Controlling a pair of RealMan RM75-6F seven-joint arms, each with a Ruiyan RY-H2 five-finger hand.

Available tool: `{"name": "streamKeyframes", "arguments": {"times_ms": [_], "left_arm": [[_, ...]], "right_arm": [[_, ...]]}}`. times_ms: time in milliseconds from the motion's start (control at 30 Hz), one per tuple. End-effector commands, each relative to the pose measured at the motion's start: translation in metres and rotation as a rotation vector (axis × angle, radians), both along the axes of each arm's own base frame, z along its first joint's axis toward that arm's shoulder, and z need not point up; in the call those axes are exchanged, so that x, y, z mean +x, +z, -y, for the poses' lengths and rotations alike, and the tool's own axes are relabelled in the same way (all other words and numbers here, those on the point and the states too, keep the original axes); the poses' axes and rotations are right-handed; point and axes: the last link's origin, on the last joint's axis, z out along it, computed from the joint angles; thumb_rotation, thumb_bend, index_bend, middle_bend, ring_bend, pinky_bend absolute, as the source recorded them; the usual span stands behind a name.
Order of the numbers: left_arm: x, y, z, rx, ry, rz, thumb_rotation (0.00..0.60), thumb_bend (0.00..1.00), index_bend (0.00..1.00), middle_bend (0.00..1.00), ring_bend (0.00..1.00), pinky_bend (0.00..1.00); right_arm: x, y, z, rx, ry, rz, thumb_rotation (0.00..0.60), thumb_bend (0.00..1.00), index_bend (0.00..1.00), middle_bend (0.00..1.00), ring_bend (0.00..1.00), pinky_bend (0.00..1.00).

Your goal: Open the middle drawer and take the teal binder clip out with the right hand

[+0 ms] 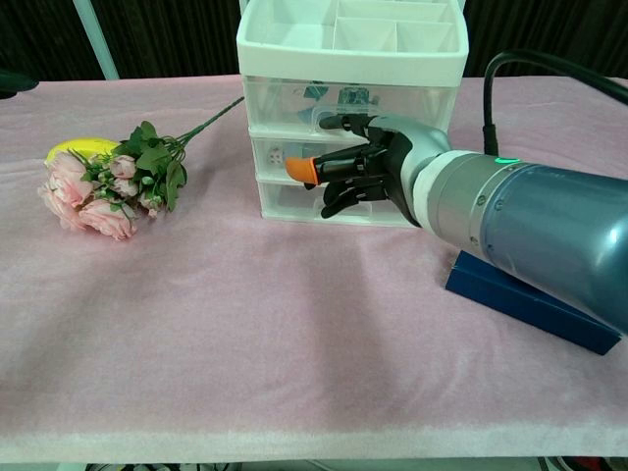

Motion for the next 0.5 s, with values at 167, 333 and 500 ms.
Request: {"name": "streamKeyframes", "arguments": {"times_ms": [167, 333, 500], "left_arm": [[-0.0003, 0.0004, -0.0005, 0.001, 0.000, -0.001, 0.600, 0.00, 0.00, 0.00, 0.00, 0.00], [-0.0006, 0.0003, -0.0003, -0.001, 0.001, -0.002, 0.600, 0.00, 0.00, 0.00, 0.00, 0.00], [-0.0012, 0.0001, -0.0005, -0.002, 0.002, -0.008, 0.600, 0.00, 0.00, 0.00, 0.00, 0.00]], "right_arm": [[0.0026, -0.0044, 0.0036, 0.021, -0.034, 0.041, 0.600, 0.28, 0.03, 0.66, 0.67, 0.48], [0.0024, -0.0043, 0.0067, 0.025, -0.057, 0.068, 0.600, 0.29, 0.04, 0.66, 0.67, 0.48], [0.0047, -0.0034, 0.0074, 0.041, -0.070, 0.101, 0.600, 0.28, 0.04, 0.66, 0.67, 0.48]]}}
